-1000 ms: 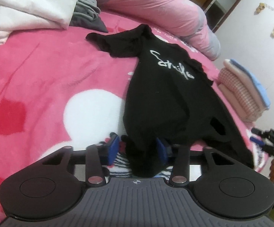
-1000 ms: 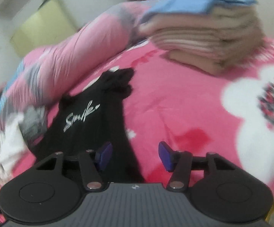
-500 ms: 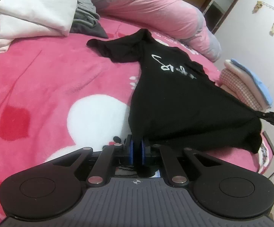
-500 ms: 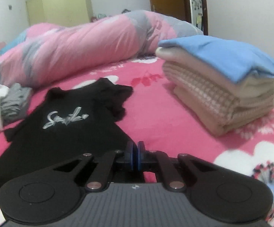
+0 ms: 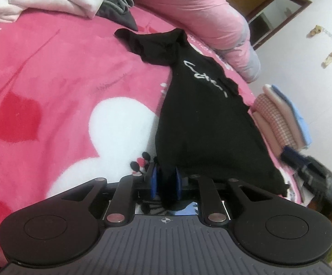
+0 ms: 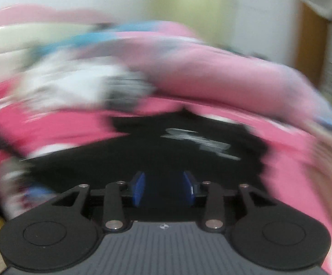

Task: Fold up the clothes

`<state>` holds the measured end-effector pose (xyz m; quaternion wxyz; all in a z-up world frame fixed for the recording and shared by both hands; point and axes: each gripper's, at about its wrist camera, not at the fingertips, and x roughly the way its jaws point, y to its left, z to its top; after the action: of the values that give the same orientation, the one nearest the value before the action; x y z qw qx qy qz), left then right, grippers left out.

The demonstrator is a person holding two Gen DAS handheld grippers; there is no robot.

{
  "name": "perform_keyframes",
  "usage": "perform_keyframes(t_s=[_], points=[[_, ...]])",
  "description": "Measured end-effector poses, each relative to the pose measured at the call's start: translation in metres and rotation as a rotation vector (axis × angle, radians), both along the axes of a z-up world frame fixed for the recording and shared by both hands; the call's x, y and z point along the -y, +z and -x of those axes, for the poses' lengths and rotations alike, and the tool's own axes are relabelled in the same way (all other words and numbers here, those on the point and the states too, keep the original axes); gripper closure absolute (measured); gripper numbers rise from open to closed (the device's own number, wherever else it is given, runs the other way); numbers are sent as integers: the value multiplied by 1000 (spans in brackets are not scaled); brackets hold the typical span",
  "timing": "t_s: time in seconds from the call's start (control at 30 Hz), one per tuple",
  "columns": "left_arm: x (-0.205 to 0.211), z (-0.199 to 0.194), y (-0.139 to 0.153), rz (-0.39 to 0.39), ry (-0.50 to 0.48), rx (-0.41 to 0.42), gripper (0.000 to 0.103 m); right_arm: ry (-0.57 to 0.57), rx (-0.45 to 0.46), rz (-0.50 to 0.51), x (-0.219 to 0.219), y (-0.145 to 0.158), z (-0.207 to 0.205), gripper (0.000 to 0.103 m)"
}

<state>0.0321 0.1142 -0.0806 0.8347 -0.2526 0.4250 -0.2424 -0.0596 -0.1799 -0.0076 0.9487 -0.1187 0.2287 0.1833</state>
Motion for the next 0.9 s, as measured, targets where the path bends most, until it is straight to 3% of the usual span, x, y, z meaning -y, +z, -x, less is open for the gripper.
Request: perform_keyframes(t_s=[0.07,0.23,0.33,0.43,0.53,0.57,0.7,0.9], points=[[-6,0,-1,45,-5,-15,91,138,-9,44,-46,-15,0,64],[-25,-2,-5,233,8,-74,95,325,13,196,-121,-48,3,58],[-32,-2,-8,274,24,-93,96,356,57,220,-145,-60,8,55],[-36,-2,-11,306,37,-110,97,327,147,325,-161,-71,9,57],[-36,-1,-11,341,30,-103,97,261,168,397,-166,-80,0,83],[-36,0,-9,343,30,-93,96,233,157,379,-163,-78,-4,102],[-43,-1,-2,359,62,-51,95,79,99,137,-125,-49,-23,102],[-42,-20,-1,291,75,-48,90,-204,2,-535,3,11,-33,102]])
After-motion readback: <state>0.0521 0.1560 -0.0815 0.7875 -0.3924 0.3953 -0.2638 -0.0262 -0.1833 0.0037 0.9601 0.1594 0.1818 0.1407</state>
